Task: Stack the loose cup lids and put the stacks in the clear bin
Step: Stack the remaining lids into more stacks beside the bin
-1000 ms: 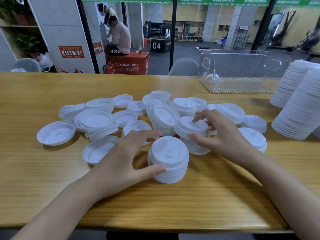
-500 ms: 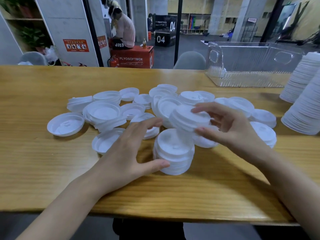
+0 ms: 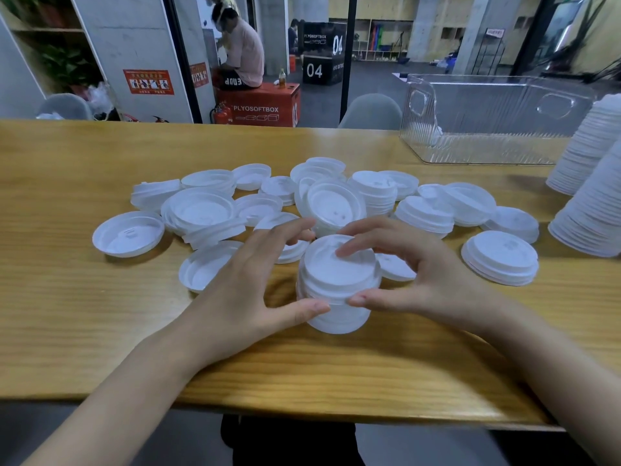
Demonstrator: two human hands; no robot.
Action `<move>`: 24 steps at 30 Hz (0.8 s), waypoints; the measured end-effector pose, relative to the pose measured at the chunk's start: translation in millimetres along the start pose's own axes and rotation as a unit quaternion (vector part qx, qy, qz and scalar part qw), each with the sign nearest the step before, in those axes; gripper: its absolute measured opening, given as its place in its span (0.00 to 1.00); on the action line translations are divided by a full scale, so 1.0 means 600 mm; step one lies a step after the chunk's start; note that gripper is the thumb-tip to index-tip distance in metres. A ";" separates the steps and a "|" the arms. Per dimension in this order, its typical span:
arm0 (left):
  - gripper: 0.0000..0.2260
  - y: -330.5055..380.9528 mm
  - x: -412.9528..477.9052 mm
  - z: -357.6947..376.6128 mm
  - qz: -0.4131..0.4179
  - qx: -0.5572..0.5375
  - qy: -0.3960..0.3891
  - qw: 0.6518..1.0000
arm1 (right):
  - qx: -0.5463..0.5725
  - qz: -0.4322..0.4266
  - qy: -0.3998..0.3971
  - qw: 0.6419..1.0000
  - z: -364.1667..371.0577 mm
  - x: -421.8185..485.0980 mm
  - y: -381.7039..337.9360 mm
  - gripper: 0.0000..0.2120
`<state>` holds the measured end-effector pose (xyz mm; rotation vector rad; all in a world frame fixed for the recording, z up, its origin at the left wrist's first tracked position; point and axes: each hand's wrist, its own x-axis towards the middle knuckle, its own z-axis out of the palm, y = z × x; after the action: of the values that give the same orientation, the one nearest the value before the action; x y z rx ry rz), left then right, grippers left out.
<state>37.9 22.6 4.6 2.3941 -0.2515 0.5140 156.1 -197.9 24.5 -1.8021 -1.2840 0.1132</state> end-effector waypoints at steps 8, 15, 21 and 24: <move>0.31 0.004 0.001 0.002 0.000 -0.009 -0.006 1.000 | -0.009 -0.016 -0.011 1.000 -0.002 0.000 0.004 0.22; 0.31 0.024 0.000 0.005 -0.037 -0.078 0.028 0.996 | -0.123 0.009 0.121 0.985 -0.050 -0.025 0.018 0.17; 0.35 0.031 0.001 0.025 -0.076 -0.110 0.046 0.990 | -0.299 0.069 0.052 0.950 -0.053 -0.060 0.051 0.19; 0.36 0.030 0.002 0.029 -0.082 -0.110 0.045 0.990 | -0.336 0.058 0.050 0.939 -0.044 -0.057 0.048 0.07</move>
<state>38.9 -2.2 3.5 2.1482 -0.0671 0.4899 175.1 -242.8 6.6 -2.4221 -1.2248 -0.3980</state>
